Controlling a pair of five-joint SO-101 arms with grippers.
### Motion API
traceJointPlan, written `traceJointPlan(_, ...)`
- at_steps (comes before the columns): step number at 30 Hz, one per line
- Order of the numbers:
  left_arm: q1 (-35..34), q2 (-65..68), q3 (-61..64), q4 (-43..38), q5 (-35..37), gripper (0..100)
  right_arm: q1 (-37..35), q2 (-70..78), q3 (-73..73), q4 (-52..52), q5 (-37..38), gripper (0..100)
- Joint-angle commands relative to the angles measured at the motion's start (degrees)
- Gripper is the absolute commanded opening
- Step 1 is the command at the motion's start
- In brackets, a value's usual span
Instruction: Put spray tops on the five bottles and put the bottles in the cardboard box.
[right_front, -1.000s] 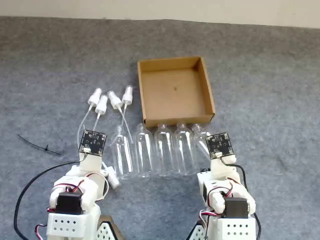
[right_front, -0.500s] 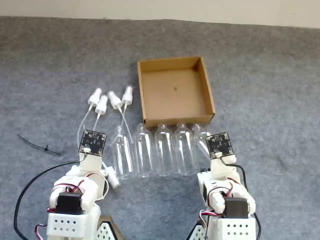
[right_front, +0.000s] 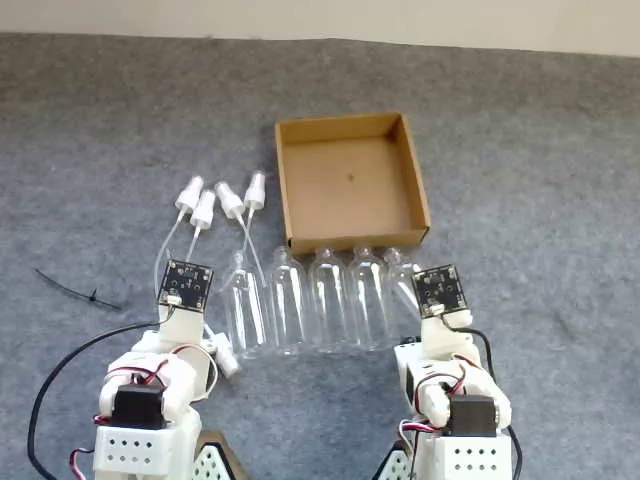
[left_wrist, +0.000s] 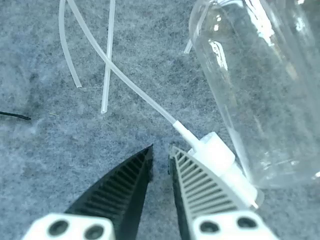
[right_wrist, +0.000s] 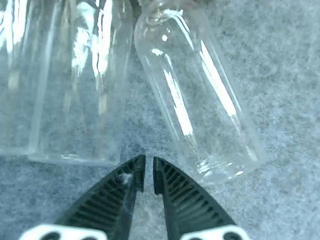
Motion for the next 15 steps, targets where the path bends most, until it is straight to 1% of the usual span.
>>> traceJointPlan(1, -0.48, -0.40, 1.10, 0.26, -0.35, 6, 0.40, -0.57, 8.75, 0.22, 0.44, 0.5)
traceJointPlan(15, -0.75, -0.40, 1.10, 0.26, -0.35, 6, 0.40, -0.75, 8.75, 0.13, 0.18, 0.5)
